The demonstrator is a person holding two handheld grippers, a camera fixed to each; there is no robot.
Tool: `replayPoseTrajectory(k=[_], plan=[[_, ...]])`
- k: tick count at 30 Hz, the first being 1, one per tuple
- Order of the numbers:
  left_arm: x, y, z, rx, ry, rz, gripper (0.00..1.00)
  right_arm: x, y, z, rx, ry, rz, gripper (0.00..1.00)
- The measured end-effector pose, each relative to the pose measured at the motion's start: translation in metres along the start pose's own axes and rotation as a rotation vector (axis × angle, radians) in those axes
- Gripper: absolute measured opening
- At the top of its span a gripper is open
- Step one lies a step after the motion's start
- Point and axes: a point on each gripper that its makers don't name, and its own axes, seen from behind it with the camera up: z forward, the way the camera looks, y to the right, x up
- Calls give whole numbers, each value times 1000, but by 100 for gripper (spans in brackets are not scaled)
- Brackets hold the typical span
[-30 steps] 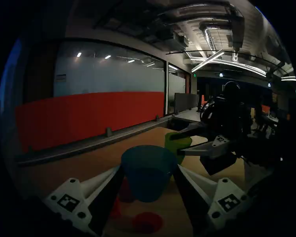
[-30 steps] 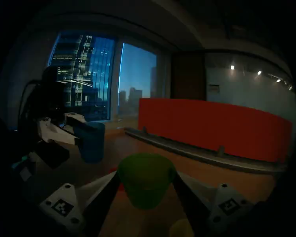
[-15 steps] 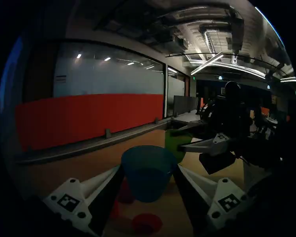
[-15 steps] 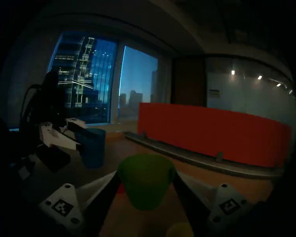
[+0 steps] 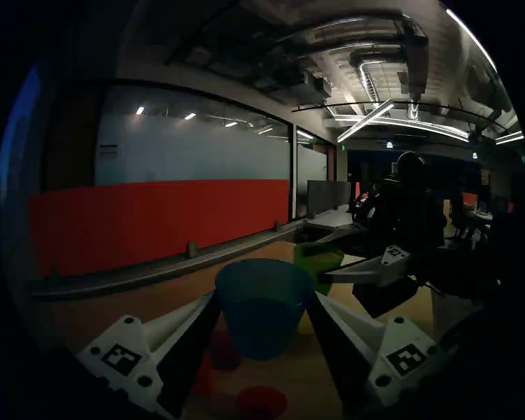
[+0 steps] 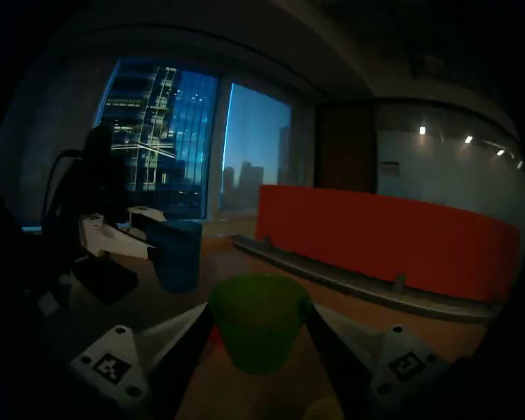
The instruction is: Pour water
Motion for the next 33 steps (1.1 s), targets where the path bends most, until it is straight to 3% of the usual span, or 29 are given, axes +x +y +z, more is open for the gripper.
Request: replayPoseTrajectory(k=[6, 17, 33], plan=[[12, 4, -3, 1, 24, 38, 85, 0, -9, 1, 28, -4, 2, 92], [36, 0, -7, 38, 60, 114, 85, -6, -28, 1, 82, -12, -2, 93], [60, -3, -18, 107, 78, 282, 85, -8, -60, 2, 159, -8, -1, 93]])
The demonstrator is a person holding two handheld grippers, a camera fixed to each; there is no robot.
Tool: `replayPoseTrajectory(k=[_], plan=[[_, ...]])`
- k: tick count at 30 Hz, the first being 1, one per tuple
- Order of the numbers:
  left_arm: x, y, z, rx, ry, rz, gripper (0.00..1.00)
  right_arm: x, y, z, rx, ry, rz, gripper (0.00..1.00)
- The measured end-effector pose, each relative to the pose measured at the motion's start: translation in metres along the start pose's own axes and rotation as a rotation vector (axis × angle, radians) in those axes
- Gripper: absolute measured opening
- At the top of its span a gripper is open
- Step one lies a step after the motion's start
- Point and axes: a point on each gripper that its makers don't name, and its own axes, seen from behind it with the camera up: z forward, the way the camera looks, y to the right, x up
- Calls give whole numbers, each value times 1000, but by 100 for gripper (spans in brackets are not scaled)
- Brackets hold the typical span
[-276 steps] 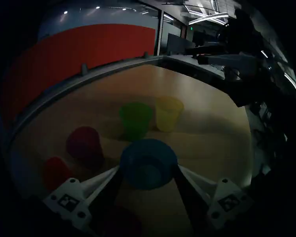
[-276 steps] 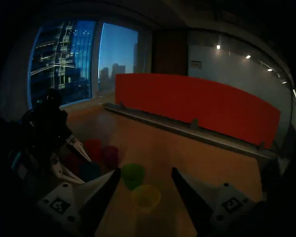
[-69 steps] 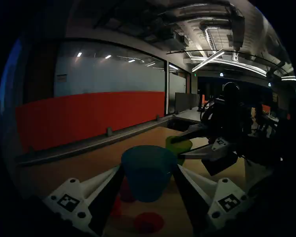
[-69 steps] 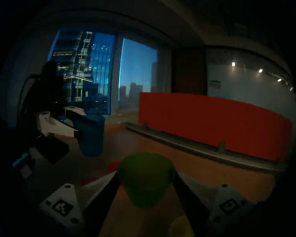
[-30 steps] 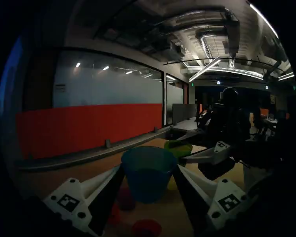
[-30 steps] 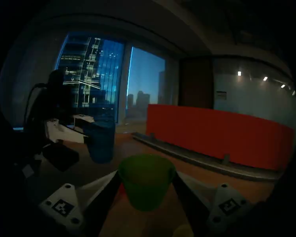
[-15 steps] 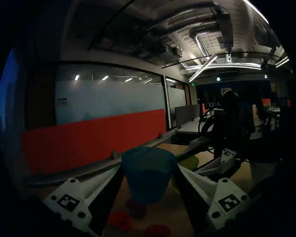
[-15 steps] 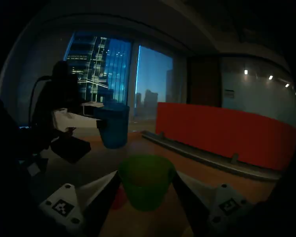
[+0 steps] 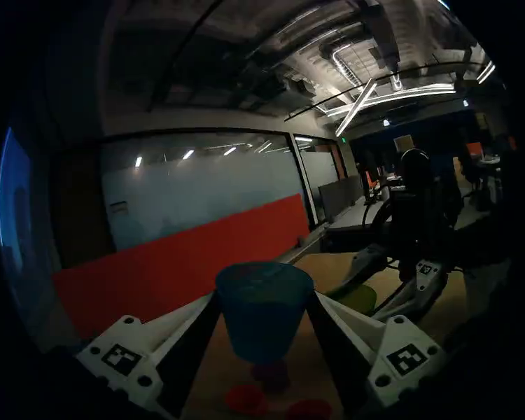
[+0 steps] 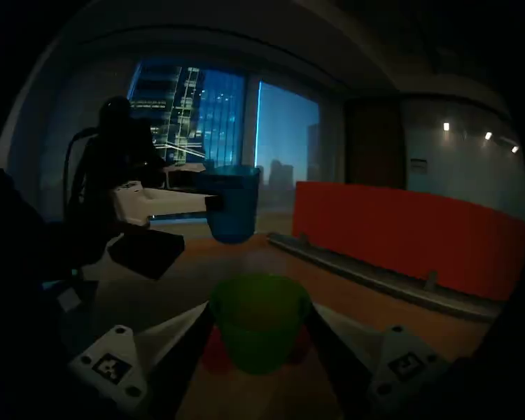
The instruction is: Pour water
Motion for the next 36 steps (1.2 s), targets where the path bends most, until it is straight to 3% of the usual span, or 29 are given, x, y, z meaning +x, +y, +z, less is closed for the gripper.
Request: replayPoseTrajectory(k=[23, 36], plan=[[27, -4, -1, 46, -3, 227, 85, 4, -35, 9, 85, 10, -15, 93], [32, 2, 3, 47, -15, 344, 85, 4, -41, 13, 104, 16, -15, 93]])
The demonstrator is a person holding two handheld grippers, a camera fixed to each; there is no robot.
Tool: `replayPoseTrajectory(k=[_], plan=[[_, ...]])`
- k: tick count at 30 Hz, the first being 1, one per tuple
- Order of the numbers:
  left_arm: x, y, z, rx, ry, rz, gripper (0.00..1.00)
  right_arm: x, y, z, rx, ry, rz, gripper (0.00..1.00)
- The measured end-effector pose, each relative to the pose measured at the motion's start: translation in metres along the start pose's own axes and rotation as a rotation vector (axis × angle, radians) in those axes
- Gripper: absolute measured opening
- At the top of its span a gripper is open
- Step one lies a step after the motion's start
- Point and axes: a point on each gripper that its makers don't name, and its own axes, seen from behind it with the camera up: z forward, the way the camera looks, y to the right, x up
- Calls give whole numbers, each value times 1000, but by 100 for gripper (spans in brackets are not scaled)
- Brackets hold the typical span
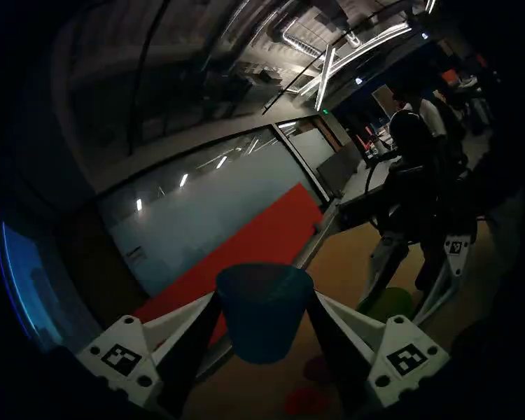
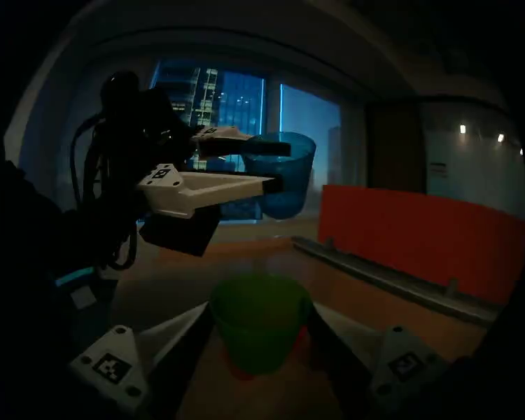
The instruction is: Pour water
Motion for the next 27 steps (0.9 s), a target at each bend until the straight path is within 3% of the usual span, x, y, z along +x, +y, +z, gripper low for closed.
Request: replayPoseTrajectory(k=[27], plan=[[16, 8, 2, 17, -10, 234, 85, 5, 1, 1, 6, 16, -2, 93]])
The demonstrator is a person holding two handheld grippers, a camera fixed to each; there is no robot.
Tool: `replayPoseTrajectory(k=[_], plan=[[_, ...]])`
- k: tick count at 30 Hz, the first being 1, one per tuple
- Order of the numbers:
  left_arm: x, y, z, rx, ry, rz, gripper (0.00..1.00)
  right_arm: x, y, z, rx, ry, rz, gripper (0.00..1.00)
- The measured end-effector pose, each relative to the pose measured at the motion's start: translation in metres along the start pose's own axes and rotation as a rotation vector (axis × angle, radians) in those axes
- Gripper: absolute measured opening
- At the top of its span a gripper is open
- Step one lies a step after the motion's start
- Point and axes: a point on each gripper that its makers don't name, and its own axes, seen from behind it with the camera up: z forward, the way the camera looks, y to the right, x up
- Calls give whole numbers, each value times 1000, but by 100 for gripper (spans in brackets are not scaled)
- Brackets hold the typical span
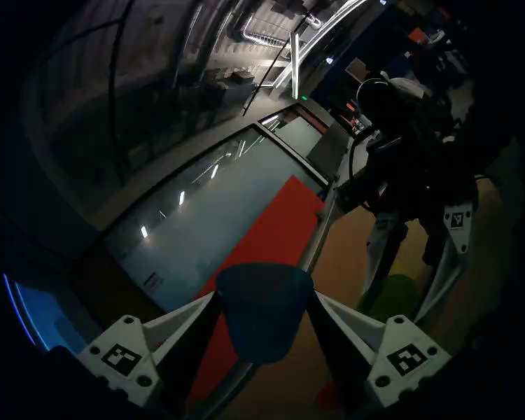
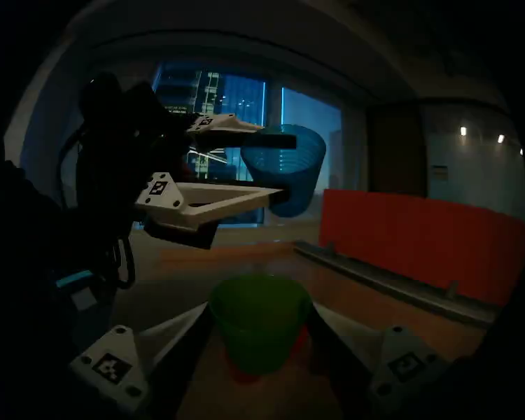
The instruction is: Pour water
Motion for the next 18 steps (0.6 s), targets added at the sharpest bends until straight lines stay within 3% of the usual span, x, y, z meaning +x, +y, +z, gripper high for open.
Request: replayPoseTrajectory(k=[18], plan=[[9, 3, 4, 18, 3, 147, 85, -1, 2, -1, -6, -2, -5, 94]])
